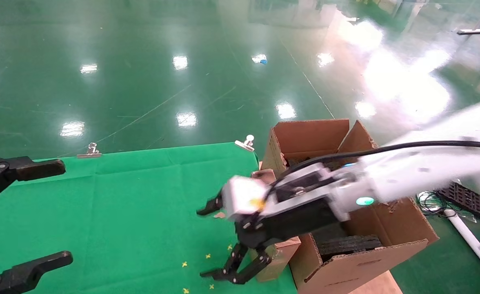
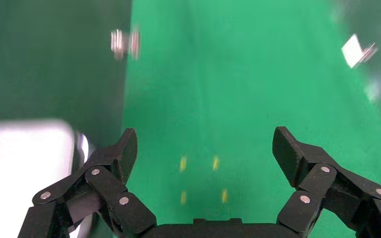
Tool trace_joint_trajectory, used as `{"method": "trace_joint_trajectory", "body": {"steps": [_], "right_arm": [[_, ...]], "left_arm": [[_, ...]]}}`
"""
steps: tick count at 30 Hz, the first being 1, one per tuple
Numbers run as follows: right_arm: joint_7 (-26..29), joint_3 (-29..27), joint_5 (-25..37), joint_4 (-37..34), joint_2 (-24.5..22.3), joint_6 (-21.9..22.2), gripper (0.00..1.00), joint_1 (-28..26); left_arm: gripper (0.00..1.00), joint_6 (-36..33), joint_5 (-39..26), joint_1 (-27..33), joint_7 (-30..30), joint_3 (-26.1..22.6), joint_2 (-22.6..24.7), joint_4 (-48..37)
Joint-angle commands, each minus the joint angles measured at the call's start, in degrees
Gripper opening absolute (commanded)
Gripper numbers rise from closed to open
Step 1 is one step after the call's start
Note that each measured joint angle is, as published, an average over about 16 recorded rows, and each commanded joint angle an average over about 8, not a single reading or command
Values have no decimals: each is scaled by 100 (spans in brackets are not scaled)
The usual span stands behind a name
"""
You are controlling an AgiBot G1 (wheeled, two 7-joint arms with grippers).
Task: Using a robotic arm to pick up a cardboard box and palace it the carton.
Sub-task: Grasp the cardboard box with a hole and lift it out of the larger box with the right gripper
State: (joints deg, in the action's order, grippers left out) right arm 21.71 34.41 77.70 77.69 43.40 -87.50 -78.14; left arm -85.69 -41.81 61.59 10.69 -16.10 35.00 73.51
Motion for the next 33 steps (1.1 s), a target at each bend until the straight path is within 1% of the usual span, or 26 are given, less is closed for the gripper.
{"method": "trace_joint_trajectory", "body": {"steps": [1, 3, 5, 9, 14, 19, 23, 27, 33], "right_arm": [[229, 373, 679, 1, 269, -99, 100, -323], [465, 655, 1076, 2, 412, -151, 100, -585], [667, 894, 1340, 4, 496, -194, 100, -846], [975, 1328, 1531, 8, 529, -262, 100, -1411], [1242, 1955, 1520, 9, 434, -312, 100, -2195], [1516, 2735, 1520, 10, 391, -326, 100, -2990], [1669, 3351, 1442, 13, 399, -314, 100, -3507], [1814, 3906, 1290, 11, 418, -294, 100, -3861], [2029, 4568, 1053, 7, 487, -238, 100, -4184]], "left_arm": [[100, 0, 1, 0, 0, -1, 0, 0], [100, 1, 1, 1, -1, -2, -1, 0], [100, 1, 2, 1, -1, -3, -1, 0], [100, 2, 3, 1, -2, -4, -2, 0], [100, 3, 4, 2, -3, -7, -3, 0], [100, 3, 6, 2, -4, -9, -4, 0], [100, 4, 7, 2, -5, -11, -4, 0], [100, 5, 8, 3, -6, -12, -5, 0], [100, 6, 10, 3, -7, -15, -6, 0]]}}
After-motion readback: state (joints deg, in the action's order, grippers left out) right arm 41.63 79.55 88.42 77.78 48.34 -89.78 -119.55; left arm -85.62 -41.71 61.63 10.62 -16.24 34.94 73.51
